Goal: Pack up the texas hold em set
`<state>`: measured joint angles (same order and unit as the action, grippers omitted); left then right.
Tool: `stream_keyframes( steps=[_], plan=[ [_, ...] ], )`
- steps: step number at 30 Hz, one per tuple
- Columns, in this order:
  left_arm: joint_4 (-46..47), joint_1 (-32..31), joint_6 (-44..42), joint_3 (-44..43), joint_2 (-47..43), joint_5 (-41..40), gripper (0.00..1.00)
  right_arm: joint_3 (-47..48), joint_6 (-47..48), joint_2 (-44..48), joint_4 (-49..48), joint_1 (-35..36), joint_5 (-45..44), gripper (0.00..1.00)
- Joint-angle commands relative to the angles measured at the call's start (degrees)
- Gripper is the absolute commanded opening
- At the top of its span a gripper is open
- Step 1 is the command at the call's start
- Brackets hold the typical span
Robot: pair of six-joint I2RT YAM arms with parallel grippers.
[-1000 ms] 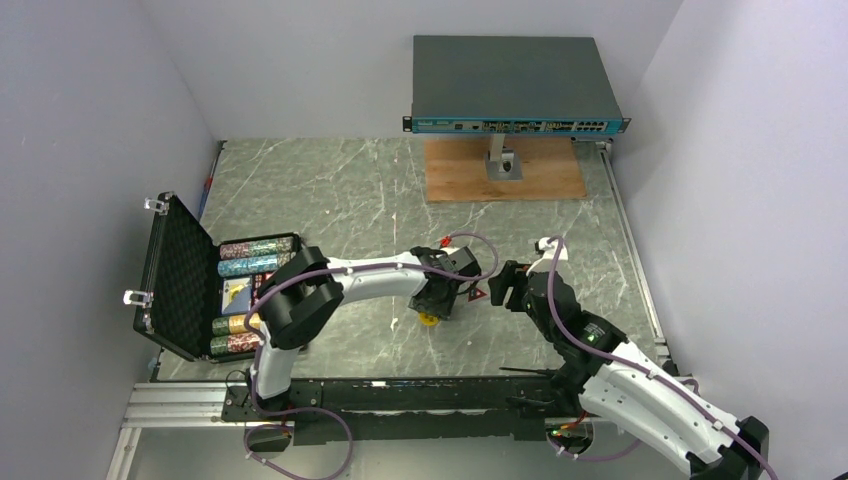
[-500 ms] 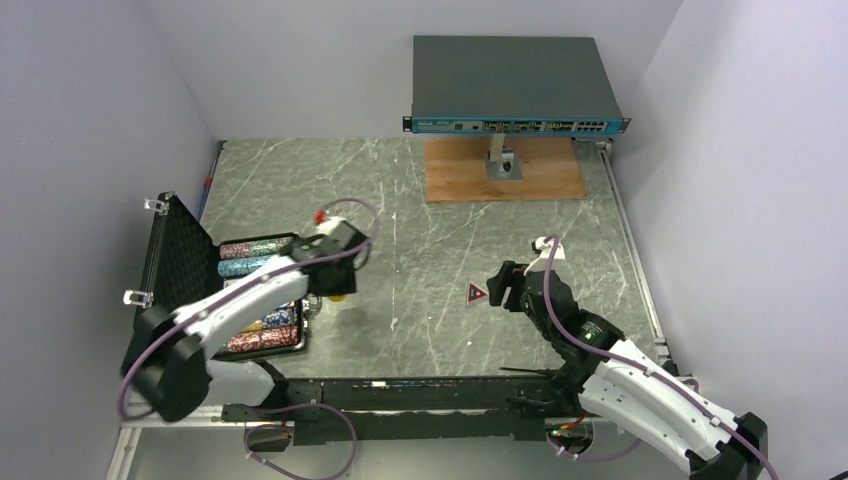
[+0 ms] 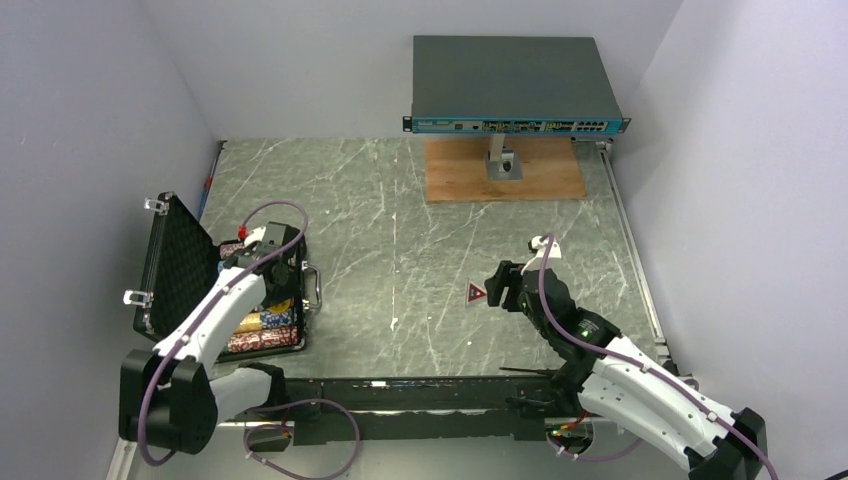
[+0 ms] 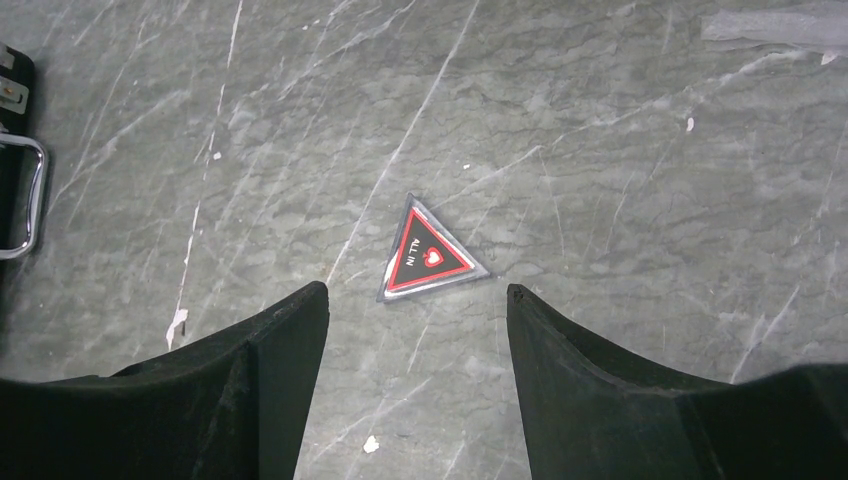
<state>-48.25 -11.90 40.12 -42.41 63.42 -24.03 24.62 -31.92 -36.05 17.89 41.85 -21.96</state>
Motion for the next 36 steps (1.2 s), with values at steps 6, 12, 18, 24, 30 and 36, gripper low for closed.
stream_keyframes(
  steps=[6,12,18,24,30,36],
  plan=[
    [3.20,2.39,-1.43,-1.99,6.08,-2.13,0.00,0.68,0.59,0.31,-2.44,-0.19,0.33,0.68],
    [4.31,2.67,-2.01,-1.70,7.16,-1.41,0.05,0.56,0.63,-0.12,-2.72,-0.18,0.49,0.68],
    [5.81,2.76,-2.64,-3.04,8.69,-0.58,0.07,0.68,0.63,-0.71,-2.74,-0.17,0.74,0.68],
    [5.81,2.76,-2.83,-3.10,9.96,-0.24,0.10,0.69,0.64,-0.25,-2.64,-0.24,0.69,0.68],
    [5.49,2.76,-2.80,-2.59,9.34,0.44,0.35,0.80,0.72,-0.74,-2.79,-0.30,1.01,0.68],
    [2.13,2.76,-2.19,-3.46,5.31,0.85,0.68,1.07,0.96,-1.75,-2.85,-0.27,1.66,0.68]
  ],
)
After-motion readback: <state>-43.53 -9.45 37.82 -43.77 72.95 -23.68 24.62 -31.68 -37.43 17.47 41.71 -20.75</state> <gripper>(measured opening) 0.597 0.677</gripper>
